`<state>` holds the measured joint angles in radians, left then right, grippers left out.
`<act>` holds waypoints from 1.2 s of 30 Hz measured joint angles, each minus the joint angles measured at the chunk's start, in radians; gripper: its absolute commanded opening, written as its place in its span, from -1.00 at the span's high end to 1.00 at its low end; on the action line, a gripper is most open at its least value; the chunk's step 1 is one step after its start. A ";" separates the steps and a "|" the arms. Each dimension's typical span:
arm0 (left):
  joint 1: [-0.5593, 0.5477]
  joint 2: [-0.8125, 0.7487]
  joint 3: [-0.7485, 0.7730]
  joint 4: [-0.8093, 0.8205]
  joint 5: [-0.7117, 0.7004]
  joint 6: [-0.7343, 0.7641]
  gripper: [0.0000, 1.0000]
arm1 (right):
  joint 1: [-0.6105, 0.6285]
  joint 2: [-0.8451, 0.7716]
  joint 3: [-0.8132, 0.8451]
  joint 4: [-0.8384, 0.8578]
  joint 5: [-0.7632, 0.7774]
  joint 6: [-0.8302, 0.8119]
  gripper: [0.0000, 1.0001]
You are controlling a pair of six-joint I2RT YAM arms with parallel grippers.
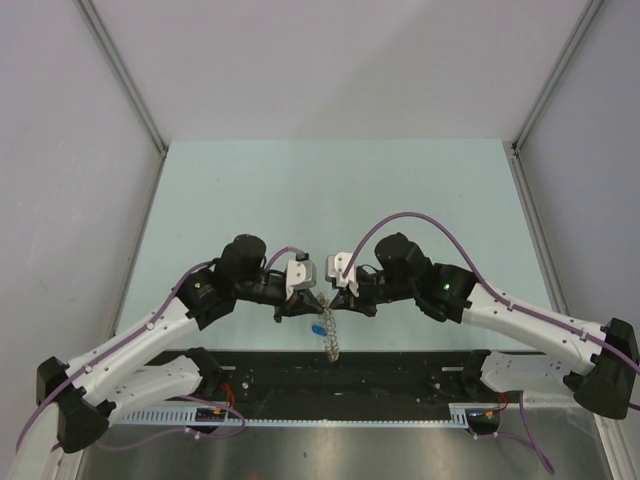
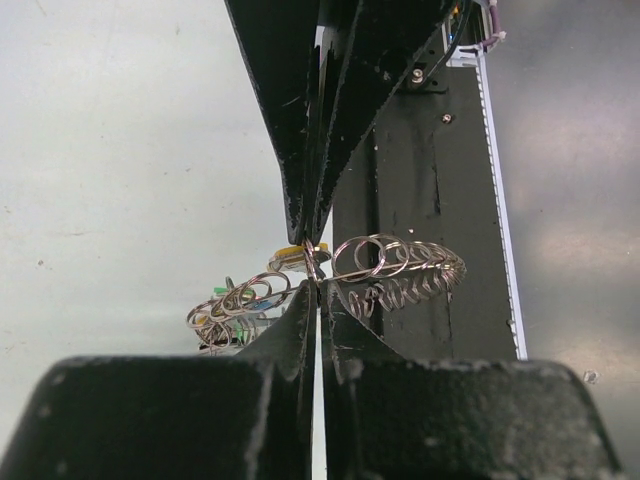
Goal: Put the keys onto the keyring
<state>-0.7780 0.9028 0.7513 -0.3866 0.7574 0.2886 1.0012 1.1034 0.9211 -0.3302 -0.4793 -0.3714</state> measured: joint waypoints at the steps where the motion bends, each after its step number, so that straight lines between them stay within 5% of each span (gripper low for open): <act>1: -0.001 0.003 0.002 -0.004 -0.001 0.000 1.00 | 0.002 0.004 0.005 -0.006 0.002 0.000 1.00; 11: -0.007 -0.036 -0.007 0.011 -0.005 -0.004 1.00 | 0.004 0.000 0.018 -0.008 0.011 0.003 0.46; 24: -0.012 -0.154 -0.056 0.147 -0.033 -0.046 1.00 | -0.099 -0.156 -0.035 0.075 -0.110 0.032 0.41; 36: -0.012 -0.155 -0.071 0.184 -0.030 -0.054 1.00 | -0.133 -0.122 -0.090 0.185 -0.248 0.072 0.46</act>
<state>-0.7898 0.7475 0.6804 -0.2024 0.7277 0.2344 0.8680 0.9817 0.8314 -0.1455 -0.7269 -0.2993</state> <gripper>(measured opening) 0.006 0.282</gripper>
